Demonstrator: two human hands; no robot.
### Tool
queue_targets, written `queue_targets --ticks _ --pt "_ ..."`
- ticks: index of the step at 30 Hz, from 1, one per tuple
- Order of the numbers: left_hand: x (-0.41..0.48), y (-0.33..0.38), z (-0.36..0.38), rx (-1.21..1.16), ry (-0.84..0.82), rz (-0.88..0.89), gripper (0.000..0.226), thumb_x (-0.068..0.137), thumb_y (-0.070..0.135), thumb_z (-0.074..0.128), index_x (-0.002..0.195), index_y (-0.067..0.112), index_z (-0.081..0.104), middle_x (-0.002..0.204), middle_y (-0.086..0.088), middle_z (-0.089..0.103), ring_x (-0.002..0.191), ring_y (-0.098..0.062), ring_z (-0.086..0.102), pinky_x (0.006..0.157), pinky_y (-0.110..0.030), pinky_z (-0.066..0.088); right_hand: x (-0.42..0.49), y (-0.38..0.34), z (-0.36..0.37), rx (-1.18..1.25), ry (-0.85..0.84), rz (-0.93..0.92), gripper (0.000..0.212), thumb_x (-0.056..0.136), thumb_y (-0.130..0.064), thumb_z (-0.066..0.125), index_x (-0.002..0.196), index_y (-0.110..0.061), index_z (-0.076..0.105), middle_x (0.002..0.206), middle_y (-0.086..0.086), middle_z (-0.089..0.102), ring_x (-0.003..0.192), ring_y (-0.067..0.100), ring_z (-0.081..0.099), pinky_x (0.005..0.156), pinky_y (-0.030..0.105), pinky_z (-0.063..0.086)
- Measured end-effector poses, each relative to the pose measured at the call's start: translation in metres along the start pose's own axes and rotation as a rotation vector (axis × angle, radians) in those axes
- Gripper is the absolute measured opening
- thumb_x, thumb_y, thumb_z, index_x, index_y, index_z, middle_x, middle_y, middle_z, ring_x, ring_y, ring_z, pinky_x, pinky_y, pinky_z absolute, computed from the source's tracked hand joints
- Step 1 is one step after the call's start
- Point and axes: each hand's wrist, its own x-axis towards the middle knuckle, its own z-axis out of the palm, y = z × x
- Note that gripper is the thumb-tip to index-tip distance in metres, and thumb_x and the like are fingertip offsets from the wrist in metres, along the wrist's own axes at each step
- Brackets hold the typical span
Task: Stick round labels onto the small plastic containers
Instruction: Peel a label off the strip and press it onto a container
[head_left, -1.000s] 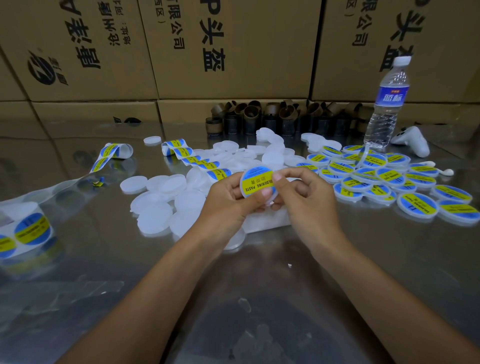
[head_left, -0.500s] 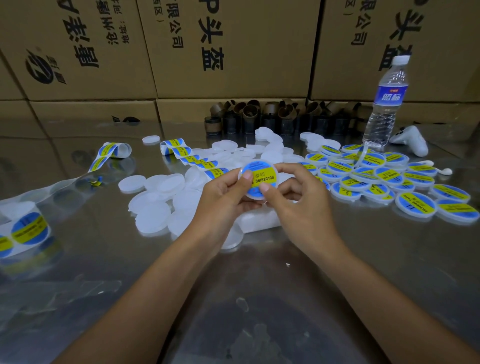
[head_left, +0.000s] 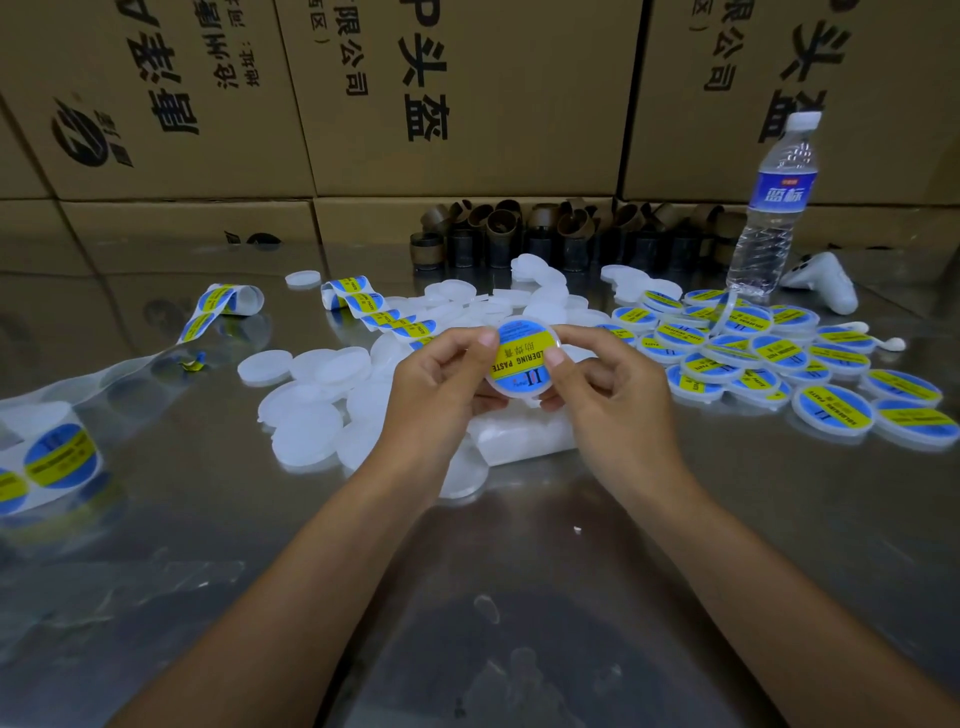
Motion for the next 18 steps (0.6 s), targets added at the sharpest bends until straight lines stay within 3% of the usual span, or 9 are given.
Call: queue_targets --ticks 4,14,16,18 --pt "0.001 0.0 -0.001 0.024 0.04 0.022 0.015 0.092 0.025 0.055 0.092 0.016 0.067 0.077 0.002 0.072 0.069 -0.012 0.066 0.064 -0.021 0.054 -0.001 -0.001 0.0 0.022 -0.038 0.005 0.019 0.089 -0.019 0.062 0.091 -0.038 0.063 0.06 0.0 0.068 0.061 0.007 0.066 0.065 0.018 0.051" --pt "0.0 0.002 0.0 0.041 0.07 0.039 0.016 0.093 0.021 0.056 0.092 0.012 0.069 0.078 0.002 0.072 0.07 -0.011 0.065 0.067 -0.022 0.055 0.0 0.0 0.001 0.016 -0.102 0.048 0.034 0.084 -0.011 0.067 0.1 -0.039 0.058 0.062 -0.003 0.066 0.077 0.03 0.064 0.078 0.035 0.052" --pt "0.0 0.003 -0.001 0.058 0.062 0.052 0.014 0.092 0.019 0.057 0.089 0.014 0.068 0.073 0.004 0.071 0.067 -0.008 0.065 0.065 -0.02 0.054 0.002 0.0 -0.002 0.02 -0.079 0.06 0.03 0.084 -0.01 0.066 0.102 -0.033 0.058 0.064 -0.001 0.065 0.073 0.028 0.064 0.075 0.031 0.052" --pt "0.0 0.004 -0.003 0.085 0.059 0.061 0.013 0.093 0.018 0.056 0.089 0.017 0.068 0.069 0.007 0.07 0.065 -0.008 0.065 0.065 -0.02 0.054 0.007 0.003 -0.008 0.034 -0.012 0.082 0.025 0.085 -0.008 0.066 0.098 -0.028 0.056 0.063 -0.002 0.064 0.062 0.014 0.063 0.065 0.018 0.05"
